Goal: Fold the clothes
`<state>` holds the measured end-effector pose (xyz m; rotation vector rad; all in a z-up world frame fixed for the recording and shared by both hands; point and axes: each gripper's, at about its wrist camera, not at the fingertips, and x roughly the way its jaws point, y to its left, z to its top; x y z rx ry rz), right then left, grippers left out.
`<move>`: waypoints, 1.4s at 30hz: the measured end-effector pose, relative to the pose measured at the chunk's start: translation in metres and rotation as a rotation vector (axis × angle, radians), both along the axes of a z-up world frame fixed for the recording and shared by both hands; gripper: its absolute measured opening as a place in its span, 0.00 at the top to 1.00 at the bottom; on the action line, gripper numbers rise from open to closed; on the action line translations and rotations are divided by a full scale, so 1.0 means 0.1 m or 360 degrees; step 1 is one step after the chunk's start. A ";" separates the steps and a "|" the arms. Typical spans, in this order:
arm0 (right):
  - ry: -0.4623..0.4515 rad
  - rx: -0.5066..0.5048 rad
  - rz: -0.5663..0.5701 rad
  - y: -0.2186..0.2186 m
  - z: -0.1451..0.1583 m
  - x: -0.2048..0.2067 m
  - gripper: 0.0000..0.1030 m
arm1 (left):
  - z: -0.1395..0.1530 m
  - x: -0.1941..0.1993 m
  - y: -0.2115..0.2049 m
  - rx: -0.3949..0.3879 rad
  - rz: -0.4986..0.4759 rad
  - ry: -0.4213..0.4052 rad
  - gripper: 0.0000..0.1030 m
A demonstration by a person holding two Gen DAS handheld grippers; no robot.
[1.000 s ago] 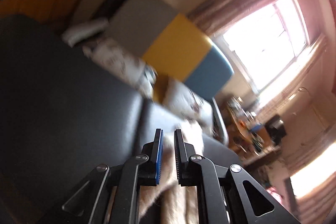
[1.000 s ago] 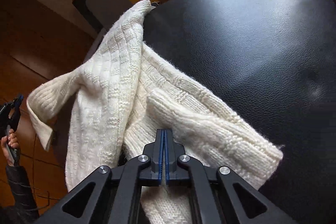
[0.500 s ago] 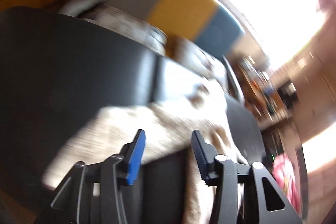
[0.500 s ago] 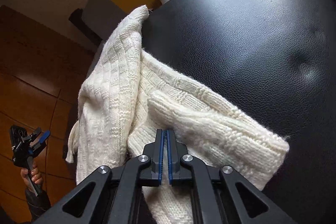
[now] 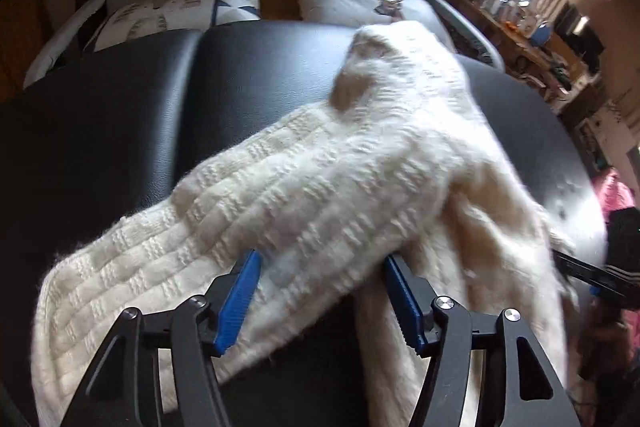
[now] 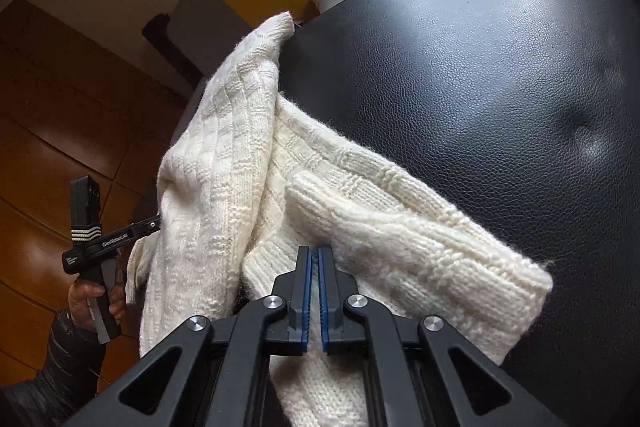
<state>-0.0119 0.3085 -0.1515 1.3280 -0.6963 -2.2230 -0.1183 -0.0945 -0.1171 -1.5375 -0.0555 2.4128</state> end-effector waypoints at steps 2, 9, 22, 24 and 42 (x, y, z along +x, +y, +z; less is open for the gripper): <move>0.0005 0.0045 0.0026 -0.03 0.02 -0.02 0.98 | 0.00 -0.04 -0.09 0.0061 0.0065 0.0031 0.91; -0.0003 0.0189 0.0078 -0.15 0.08 -0.07 0.99 | 0.60 0.01 -1.04 0.0278 0.0432 0.0285 0.90; -0.0015 0.0163 0.0032 -0.14 0.08 -0.13 0.98 | 0.30 0.38 -1.12 0.0495 0.0421 -0.0067 0.58; -0.0002 0.0208 0.0033 -0.19 0.13 -0.13 0.97 | 0.28 0.50 -0.94 0.0588 0.0359 -0.0095 0.56; 0.0268 0.1024 0.0417 -1.11 0.30 -0.58 0.79 | 0.33 0.82 -0.78 0.0841 0.0406 0.0012 0.89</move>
